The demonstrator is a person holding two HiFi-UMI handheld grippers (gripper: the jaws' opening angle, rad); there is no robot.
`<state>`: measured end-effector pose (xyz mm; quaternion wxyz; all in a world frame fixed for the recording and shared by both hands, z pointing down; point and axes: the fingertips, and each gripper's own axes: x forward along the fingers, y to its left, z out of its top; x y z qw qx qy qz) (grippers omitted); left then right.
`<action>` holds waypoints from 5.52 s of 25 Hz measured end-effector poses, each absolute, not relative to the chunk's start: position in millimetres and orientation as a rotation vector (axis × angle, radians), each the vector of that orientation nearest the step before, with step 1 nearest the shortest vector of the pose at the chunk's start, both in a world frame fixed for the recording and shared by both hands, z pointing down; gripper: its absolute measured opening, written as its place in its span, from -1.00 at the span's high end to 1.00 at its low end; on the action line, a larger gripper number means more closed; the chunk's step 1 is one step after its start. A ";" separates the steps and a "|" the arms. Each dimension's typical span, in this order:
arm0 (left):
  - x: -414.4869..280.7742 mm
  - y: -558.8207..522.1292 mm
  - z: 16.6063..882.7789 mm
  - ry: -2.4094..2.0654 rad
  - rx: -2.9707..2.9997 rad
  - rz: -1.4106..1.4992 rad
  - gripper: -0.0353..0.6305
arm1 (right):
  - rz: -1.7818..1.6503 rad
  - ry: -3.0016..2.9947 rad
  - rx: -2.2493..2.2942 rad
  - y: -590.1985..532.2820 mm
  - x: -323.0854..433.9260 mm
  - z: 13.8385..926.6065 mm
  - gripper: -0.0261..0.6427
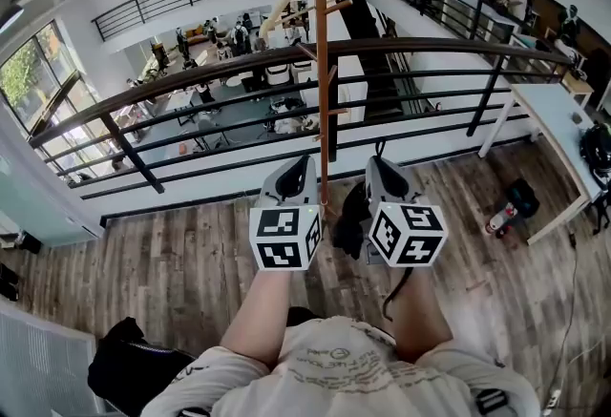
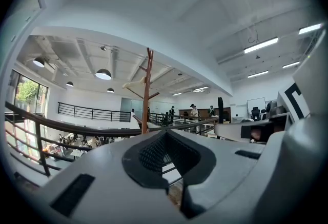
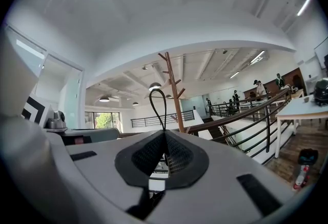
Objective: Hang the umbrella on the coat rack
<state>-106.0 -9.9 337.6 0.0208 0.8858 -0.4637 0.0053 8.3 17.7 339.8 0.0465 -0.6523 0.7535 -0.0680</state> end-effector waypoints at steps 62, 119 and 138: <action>55.4 -393.2 323.0 -1.498 2.732 0.015 0.90 | 0.019 2.540 -1.692 -373.3 138.7 260.9 0.92; 7.4 -399.1 337.2 -1.641 2.585 -0.019 0.90 | 0.161 2.813 -1.618 -428.9 61.6 246.8 0.92; -6.5 -388.5 340.7 -1.681 2.553 -0.015 0.90 | 0.137 2.724 -1.549 -429.9 63.6 256.4 0.56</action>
